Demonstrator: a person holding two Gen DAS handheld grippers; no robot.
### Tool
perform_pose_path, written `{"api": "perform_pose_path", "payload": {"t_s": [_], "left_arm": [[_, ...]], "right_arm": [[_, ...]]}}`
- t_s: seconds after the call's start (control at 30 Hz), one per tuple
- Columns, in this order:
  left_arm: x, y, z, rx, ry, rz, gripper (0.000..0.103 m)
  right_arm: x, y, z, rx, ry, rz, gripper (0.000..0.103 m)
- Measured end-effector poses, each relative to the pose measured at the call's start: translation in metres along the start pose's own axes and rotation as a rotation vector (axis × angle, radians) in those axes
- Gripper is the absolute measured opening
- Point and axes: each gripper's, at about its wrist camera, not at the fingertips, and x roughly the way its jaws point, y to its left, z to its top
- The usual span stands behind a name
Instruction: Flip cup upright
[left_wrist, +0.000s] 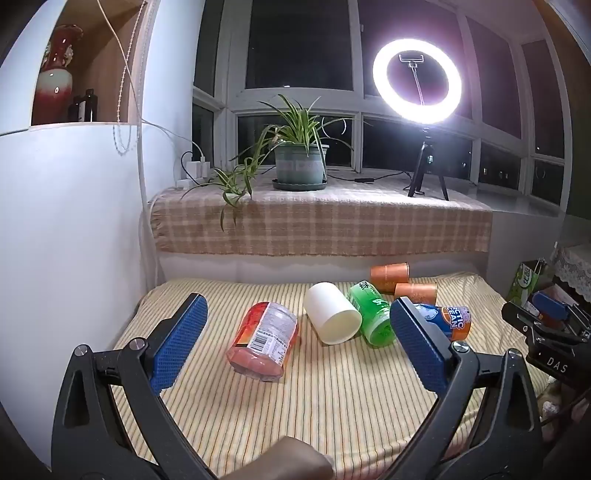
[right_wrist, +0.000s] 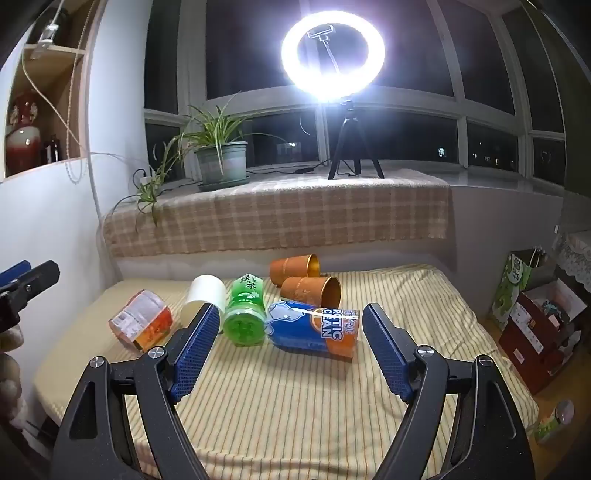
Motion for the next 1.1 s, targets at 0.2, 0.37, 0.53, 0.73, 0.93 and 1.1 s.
{"api": "perform_pose_path", "payload": {"t_s": [0.2, 0.37, 0.53, 0.73, 0.93, 1.1], "left_arm": [[0.0, -0.005, 0.0, 0.013, -0.002, 0.009, 0.101], [-0.002, 0.013, 0.004, -0.013, -0.008, 0.008, 0.101], [-0.001, 0.008, 0.005, -0.017, -0.009, 0.018, 0.101], [-0.008, 0.01, 0.012, -0.013, -0.015, 0.019, 0.101], [-0.009, 0.01, 0.015, -0.012, -0.018, 0.022, 0.101], [-0.011, 0.011, 0.017, -0.012, -0.02, 0.022, 0.101]], "right_arm": [[-0.004, 0.006, 0.001, -0.028, -0.004, -0.006, 0.08], [-0.002, 0.003, 0.001, -0.016, -0.004, -0.001, 0.08], [0.0, 0.002, 0.003, -0.009, 0.001, 0.003, 0.08], [-0.001, 0.001, 0.0, -0.006, 0.0, 0.004, 0.08], [-0.002, 0.002, 0.001, -0.007, 0.001, 0.006, 0.08], [-0.002, 0.002, 0.001, -0.006, 0.003, 0.007, 0.08]]}}
